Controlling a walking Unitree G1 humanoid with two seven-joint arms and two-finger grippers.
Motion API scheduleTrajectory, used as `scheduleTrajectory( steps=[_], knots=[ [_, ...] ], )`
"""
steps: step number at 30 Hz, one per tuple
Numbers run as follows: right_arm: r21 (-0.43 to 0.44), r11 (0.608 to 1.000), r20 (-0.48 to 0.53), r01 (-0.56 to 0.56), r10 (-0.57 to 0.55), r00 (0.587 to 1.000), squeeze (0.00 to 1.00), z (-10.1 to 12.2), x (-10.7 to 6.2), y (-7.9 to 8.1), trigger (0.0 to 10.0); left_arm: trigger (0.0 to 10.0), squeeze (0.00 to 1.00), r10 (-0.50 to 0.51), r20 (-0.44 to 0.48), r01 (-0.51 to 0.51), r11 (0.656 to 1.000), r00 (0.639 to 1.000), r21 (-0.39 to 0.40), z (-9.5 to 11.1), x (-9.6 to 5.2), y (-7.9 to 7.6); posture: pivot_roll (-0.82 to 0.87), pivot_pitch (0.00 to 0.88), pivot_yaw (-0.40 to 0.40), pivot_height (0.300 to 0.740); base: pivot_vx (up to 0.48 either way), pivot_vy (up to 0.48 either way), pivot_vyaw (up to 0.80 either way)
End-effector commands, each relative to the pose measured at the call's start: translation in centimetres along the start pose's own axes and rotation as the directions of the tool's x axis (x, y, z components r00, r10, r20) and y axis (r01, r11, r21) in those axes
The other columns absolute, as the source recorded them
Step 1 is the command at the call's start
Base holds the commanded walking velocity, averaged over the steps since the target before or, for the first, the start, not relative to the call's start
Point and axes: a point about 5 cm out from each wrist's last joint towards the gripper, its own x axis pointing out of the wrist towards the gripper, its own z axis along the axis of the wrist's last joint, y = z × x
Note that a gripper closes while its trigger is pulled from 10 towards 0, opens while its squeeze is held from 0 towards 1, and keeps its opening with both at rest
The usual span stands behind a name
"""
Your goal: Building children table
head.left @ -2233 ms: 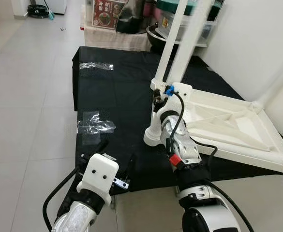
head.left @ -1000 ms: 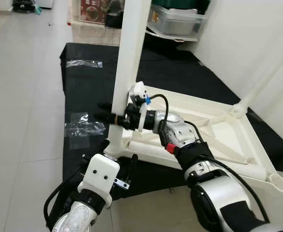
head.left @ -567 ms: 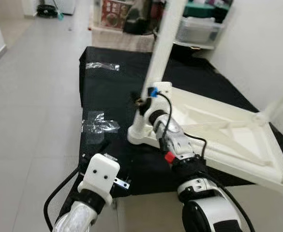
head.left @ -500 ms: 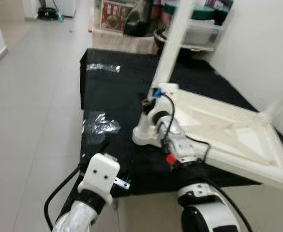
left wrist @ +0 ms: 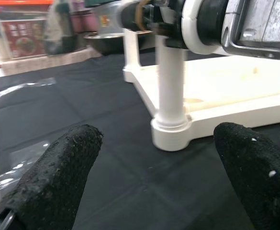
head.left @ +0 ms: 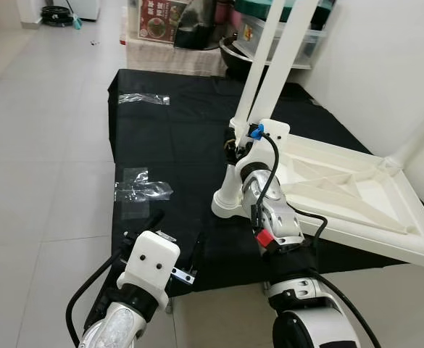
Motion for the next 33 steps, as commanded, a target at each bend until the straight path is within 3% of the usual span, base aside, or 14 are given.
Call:
scheduleTrajectory(
  steps=[1,7,10,11,12,13,16,20,22,23,25,26,30,33],
  knots=[
    [0.103,0.988,-0.041,-0.111,0.116,0.992,0.0,-1.1,-0.2,1.1,10.0,10.0,0.0,-0.008,-0.014,0.009,1.0,1.0,0.004,-0.3,0.0,-0.2,0.14,0.07,-0.192,0.74,0.0,0.0,0.0],
    [0.048,0.93,-0.097,-0.365,0.368,0.925,0.0,-0.5,-0.4,0.7,10.0,10.0,0.0,-0.008,-0.013,0.008,1.0,1.0,0.004,-0.3,0.0,-0.2,0.14,0.07,-0.194,0.74,0.0,0.0,0.0],
    [0.018,0.779,-0.22,-0.626,0.614,0.758,0.0,0.0,-0.9,-0.1,10.0,10.0,0.0,-0.014,-0.005,0.014,1.0,1.0,0.008,-0.2,0.1,-0.3,0.14,0.068,-0.197,0.74,0.0,0.0,0.0],
    [0.018,0.779,-0.22,-0.626,0.614,0.758,0.0,0.0,-0.9,-0.1,10.0,10.0,0.0,-0.014,-0.005,0.014,1.0,1.0,0.008,-0.2,0.1,-0.3,0.14,0.068,-0.197,0.74,0.0,0.0,0.0],
    [0.051,0.702,-0.271,-0.71,0.694,0.667,0.0,-0.1,-1.2,-0.3,10.0,10.0,0.0,-0.028,0.01,0.028,0.999,1.0,0.015,0.2,0.2,-0.5,0.14,0.065,-0.201,0.74,0.0,0.0,0.0],
    [0.051,0.702,-0.271,-0.71,0.694,0.667,0.0,-0.1,-1.2,-0.3,10.0,10.0,0.0,-0.028,0.01,0.028,0.999,1.0,0.015,0.2,0.2,-0.5,0.14,0.065,-0.201,0.74,0.0,0.0,0.0],
    [0.097,0.529,-0.374,-0.843,0.805,0.461,0.0,-1.4,-1.3,0.2,10.0,10.0,0.0,-0.037,0.023,0.037,0.999,0.999,0.011,0.6,0.2,-0.9,0.18,0.063,-0.218,0.74,0.0,0.0,0.0],
    [0.121,0.479,-0.379,-0.869,0.832,0.406,0.0,-1.6,-1.4,0.6,10.0,10.0,0.0,-0.014,0.027,0.015,1.0,1.0,-0.016,0.8,0.3,-0.7,0.18,0.064,-0.219,0.74,0.0,0.0,0.0],
    [0.148,0.438,-0.373,-0.887,0.855,0.36,0.0,-1.7,-1.5,1.1,9.2,10.0,0.0,0.0,0.028,0.0,1.0,1.0,-0.021,0.9,0.3,-0.4,0.18,0.062,-0.218,0.74,0.0,0.0,0.0],
    [0.165,0.403,-0.367,-0.9,0.872,0.323,0.0,-1.9,-1.6,1.5,2.4,10.0,0.0,0.004,0.024,-0.004,1.0,1.0,-0.015,0.8,0.2,-0.3,0.18,0.061,-0.215,0.74,0.0,0.0,0.0],
    [0.165,0.403,-0.367,-0.9,0.872,0.323,0.0,-1.9,-1.6,1.5,2.4,10.0,0.0,0.004,0.024,-0.004,1.0,1.0,-0.015,0.8,0.2,-0.3,0.18,0.061,-0.215,0.74,0.0,0.0,0.0],
    [0.173,0.398,-0.361,-0.901,0.877,0.318,0.0,-2.0,-1.6,1.7,0.0,10.0,0.0,0.001,0.018,-0.001,1.0,1.0,-0.006,0.7,0.1,-0.3,0.18,0.058,-0.214,0.74,0.0,0.0,0.0],
    [0.136,0.462,-0.332,-0.877,0.855,0.399,0.0,-2.1,-1.3,2.0,0.0,10.0,0.0,-0.015,0.003,0.015,1.0,1.0,0.0,0.2,-0.2,-0.6,0.18,0.057,-0.213,0.74,0.0,0.0,0.0],
    [0.011,0.658,-0.298,-0.753,0.721,0.626,0.0,-2.2,-0.4,1.7,0.0,10.0,0.0,-0.021,-0.001,0.021,1.0,1.0,0.008,0.1,-0.2,-0.6,0.17,0.061,-0.209,0.74,0.0,0.0,0.0]
  ],
)
